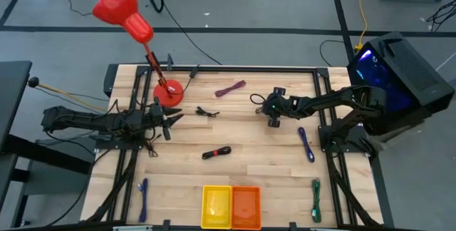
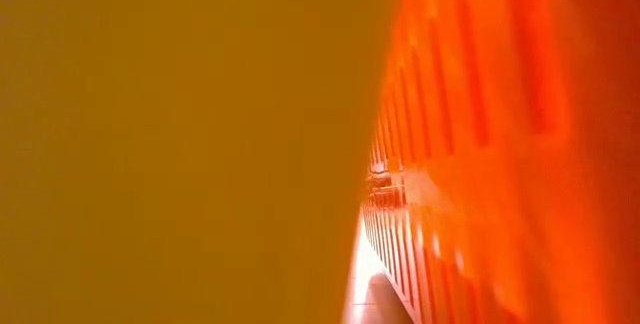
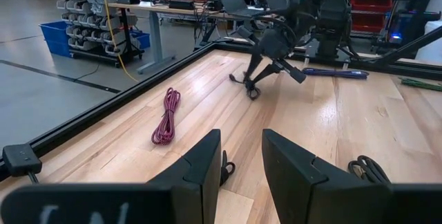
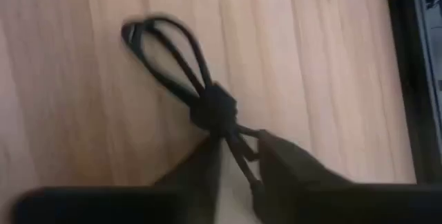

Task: Pick & Place USB Port
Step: Put the black charger cable into the yellow bin

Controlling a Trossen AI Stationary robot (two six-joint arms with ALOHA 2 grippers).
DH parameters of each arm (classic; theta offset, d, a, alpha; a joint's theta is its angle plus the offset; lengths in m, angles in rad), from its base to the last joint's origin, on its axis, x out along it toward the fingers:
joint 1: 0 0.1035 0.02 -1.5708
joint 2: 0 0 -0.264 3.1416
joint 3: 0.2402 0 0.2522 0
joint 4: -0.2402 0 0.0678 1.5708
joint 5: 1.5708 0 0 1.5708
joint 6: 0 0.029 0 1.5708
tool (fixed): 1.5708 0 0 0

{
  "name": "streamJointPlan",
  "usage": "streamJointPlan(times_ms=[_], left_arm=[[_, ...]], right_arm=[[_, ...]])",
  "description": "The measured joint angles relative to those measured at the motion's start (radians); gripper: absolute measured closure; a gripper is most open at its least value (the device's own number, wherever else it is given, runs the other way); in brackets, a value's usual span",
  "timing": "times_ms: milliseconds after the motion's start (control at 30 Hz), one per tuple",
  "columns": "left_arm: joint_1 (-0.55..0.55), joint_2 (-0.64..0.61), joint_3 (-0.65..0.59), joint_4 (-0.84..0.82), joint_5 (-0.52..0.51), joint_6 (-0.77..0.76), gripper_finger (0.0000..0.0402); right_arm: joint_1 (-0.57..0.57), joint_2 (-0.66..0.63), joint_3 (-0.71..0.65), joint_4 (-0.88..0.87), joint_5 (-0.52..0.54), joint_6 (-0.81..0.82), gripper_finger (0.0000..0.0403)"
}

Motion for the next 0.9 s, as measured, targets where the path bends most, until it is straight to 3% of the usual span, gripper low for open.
streamJointPlan(times_ms=[67, 267, 367, 633, 900], left_arm=[[0.0, 0.0, 0.0, 0.0, 0.0, 0.0, 0.0289], [0.0, 0.0, 0.0, -0.001, 0.0, -0.013, 0.0289], [0.0, 0.0, 0.0, -0.009, 0.0, -0.028, 0.0289], [0.0, 0.0, 0.0, -0.015, 0.0, -0.032, 0.0289], [0.0, 0.0, 0.0, -0.015, 0.001, -0.034, 0.0289]], right_arm=[[0.0, 0.0, 0.0, -0.008, -0.015, 0.008, 0.0387], [-0.001, 0.0, 0.005, -0.022, -0.024, 0.06, 0.0397], [0.002, -0.004, 0.052, -0.122, -0.027, 0.082, 0.0399], [0.098, -0.092, 0.348, -0.41, -0.046, 0.098, 0.0401], [0.298, -0.177, 0.613, -0.492, -0.044, 0.121, 0.0402]])
